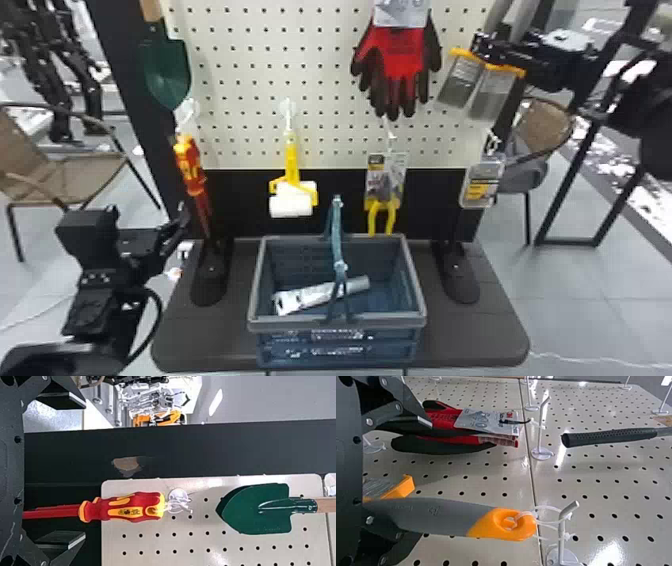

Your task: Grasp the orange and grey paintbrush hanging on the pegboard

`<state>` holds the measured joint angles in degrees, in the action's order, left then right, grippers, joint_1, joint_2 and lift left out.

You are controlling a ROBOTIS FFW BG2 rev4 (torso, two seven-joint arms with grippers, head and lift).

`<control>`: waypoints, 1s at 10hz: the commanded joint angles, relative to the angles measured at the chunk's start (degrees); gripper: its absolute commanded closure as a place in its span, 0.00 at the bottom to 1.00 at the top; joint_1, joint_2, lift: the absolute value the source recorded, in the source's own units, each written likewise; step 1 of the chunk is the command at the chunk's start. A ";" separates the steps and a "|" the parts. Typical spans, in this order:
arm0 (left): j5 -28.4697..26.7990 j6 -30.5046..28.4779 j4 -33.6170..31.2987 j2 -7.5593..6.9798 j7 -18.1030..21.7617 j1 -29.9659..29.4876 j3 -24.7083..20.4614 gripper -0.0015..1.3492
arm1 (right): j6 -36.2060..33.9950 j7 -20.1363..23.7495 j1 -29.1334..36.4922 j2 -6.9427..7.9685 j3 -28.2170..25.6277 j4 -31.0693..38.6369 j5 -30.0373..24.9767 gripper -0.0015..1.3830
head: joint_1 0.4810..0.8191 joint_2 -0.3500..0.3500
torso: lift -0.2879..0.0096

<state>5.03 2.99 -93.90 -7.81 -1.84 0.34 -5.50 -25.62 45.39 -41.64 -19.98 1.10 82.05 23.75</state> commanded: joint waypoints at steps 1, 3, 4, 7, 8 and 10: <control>0.07 0.09 -0.06 -0.01 0.00 0.01 0.06 0.11 | -1.45 -1.97 0.77 -0.41 -0.40 2.24 -1.51 0.84 | 0.20 0.50 | 0.63; 0.07 0.00 -0.06 -0.10 0.00 0.01 0.14 0.11 | -1.89 -2.59 0.85 -0.94 -0.49 2.24 -1.51 0.84 | 0.20 0.50 | 0.63; 0.16 0.00 -0.06 -0.19 0.00 0.01 0.23 0.11 | -1.89 -2.77 1.03 -1.20 -0.49 2.24 -1.51 0.84 | 0.20 0.50 | 0.63; 0.24 0.09 0.03 -0.19 0.00 0.01 0.23 0.11 | -1.89 -2.94 1.29 -1.47 -0.57 2.15 -1.25 0.84 | 0.20 0.50 | 0.63; 0.24 0.09 0.03 -0.19 0.00 -0.08 0.23 0.11 | -1.89 -2.94 1.38 -1.47 -0.66 2.15 -1.25 0.84 | 0.20 0.50 | 0.63; 0.33 0.17 -0.06 -0.19 0.00 -0.08 0.14 0.11 | -1.72 -2.94 1.38 -1.47 -0.66 2.15 -1.07 0.84 | 0.20 0.50 | 0.63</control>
